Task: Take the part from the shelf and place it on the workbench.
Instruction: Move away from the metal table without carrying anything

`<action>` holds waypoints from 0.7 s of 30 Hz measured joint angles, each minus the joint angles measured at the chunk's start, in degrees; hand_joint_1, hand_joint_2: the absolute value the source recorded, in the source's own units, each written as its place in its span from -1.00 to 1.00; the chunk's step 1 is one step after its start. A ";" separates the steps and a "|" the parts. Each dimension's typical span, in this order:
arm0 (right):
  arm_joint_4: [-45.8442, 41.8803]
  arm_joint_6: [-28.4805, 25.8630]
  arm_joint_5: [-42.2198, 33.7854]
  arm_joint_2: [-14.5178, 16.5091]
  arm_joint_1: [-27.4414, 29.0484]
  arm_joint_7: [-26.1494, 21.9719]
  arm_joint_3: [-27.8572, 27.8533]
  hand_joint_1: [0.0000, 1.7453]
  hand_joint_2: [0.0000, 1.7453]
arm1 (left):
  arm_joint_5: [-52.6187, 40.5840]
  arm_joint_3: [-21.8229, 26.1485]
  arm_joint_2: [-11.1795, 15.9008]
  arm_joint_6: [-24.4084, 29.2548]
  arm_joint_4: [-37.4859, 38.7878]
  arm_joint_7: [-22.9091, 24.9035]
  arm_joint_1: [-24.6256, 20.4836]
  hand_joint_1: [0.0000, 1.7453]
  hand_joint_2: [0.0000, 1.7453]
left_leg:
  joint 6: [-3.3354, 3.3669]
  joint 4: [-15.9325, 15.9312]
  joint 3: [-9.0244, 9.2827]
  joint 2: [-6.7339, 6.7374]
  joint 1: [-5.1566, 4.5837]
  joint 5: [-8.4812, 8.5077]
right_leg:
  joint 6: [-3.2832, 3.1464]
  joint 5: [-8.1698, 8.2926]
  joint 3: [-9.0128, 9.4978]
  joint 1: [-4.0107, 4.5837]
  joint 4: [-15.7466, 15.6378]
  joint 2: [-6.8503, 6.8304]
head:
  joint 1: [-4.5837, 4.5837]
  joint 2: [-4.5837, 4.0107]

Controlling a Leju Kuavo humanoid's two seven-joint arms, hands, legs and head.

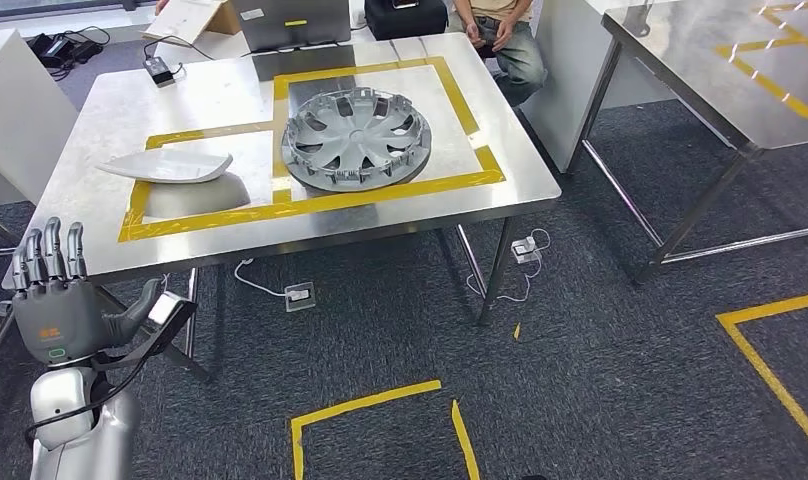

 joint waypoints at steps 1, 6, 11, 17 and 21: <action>0.00 0.03 0.01 -0.01 0.04 0.00 0.00 -1.00 -1.00 | -0.07 0.02 0.01 0.00 0.01 0.14 0.06 -1.00 -1.00 | -0.18 3.79 -0.75 0.24 0.03 -2.66 | -0.12 0.71 -0.87 0.05 0.05 -0.23 | -0.12 0.00; 0.00 0.11 -0.01 -0.01 0.09 0.00 0.00 -1.00 -1.00 | -0.14 0.06 0.04 0.00 -0.02 0.68 0.16 -1.00 -1.00 | -0.49 4.84 5.16 0.63 0.03 0.03 | 0.34 4.22 -5.75 0.13 0.92 -1.13 | -0.19 0.00; 0.01 0.26 -0.01 0.13 0.08 0.03 0.01 -1.00 -1.00 | -0.46 0.06 0.20 0.04 -0.46 1.31 0.04 -1.00 -1.00 | 1.47 -6.87 12.44 0.87 -0.60 -2.40 | 2.07 7.01 -7.20 0.28 1.12 -1.35 | -0.52 0.00; 0.02 1.49 -0.06 0.19 0.18 0.02 0.02 -1.00 -1.00 | -0.21 0.08 0.25 0.04 -0.17 2.13 0.02 -1.00 -1.00 | 3.22 -6.92 7.73 1.08 -0.34 1.89 | 3.70 -4.55 -11.24 -0.16 14.65 -0.24 | -0.74 0.00; 0.02 2.67 -1.16 0.20 0.16 0.05 -0.23 -1.00 -1.00 | 5.24 0.08 0.50 0.04 2.87 0.63 -0.67 -1.00 -0.50 | 2.57 -6.50 4.26 1.09 -0.27 4.51 | 3.65 0.00 -6.55 -0.36 14.79 -0.24 | -0.74 0.00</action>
